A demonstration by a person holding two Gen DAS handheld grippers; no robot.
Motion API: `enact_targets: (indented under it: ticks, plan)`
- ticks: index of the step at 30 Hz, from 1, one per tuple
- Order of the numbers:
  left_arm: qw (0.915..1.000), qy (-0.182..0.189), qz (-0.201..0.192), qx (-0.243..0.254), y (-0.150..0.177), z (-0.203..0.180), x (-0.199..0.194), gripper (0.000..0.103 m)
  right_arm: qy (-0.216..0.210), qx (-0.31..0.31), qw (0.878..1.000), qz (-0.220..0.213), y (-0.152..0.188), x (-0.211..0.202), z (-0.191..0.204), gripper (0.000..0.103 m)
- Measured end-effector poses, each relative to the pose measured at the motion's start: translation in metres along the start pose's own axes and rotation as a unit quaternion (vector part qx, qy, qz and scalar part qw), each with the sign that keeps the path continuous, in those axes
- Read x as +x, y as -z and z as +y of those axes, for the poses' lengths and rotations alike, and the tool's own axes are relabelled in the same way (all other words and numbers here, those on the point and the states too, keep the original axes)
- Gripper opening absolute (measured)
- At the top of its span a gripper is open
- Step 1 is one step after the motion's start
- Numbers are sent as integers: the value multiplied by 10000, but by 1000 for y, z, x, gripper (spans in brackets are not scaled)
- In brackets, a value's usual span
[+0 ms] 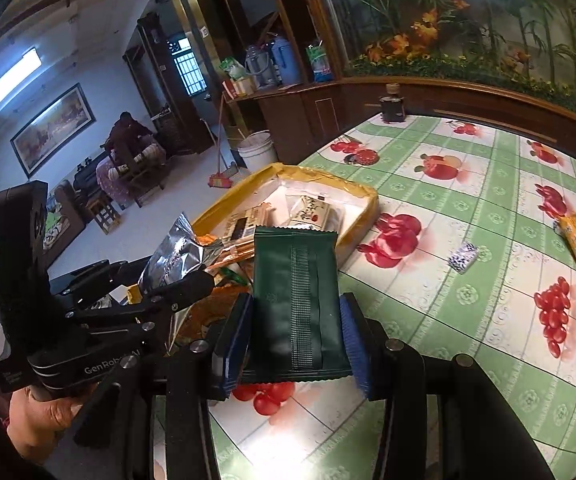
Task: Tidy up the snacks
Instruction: 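Carry the foil bag over the tray with the left tool while the right tool carries the green pouch there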
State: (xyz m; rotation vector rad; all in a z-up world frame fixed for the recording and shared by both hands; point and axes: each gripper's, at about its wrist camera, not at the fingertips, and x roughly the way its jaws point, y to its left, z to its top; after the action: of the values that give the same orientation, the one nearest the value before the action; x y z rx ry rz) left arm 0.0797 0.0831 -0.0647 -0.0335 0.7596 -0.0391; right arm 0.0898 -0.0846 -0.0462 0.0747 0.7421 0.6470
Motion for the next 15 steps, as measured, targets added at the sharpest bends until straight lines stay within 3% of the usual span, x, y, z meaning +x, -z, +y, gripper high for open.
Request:
enact_targets:
  ticks: [15]
  plan:
    - [9992, -180, 101, -350, 2, 38, 12, 58, -92, -104, 9999, 72, -23, 63, 21, 45]
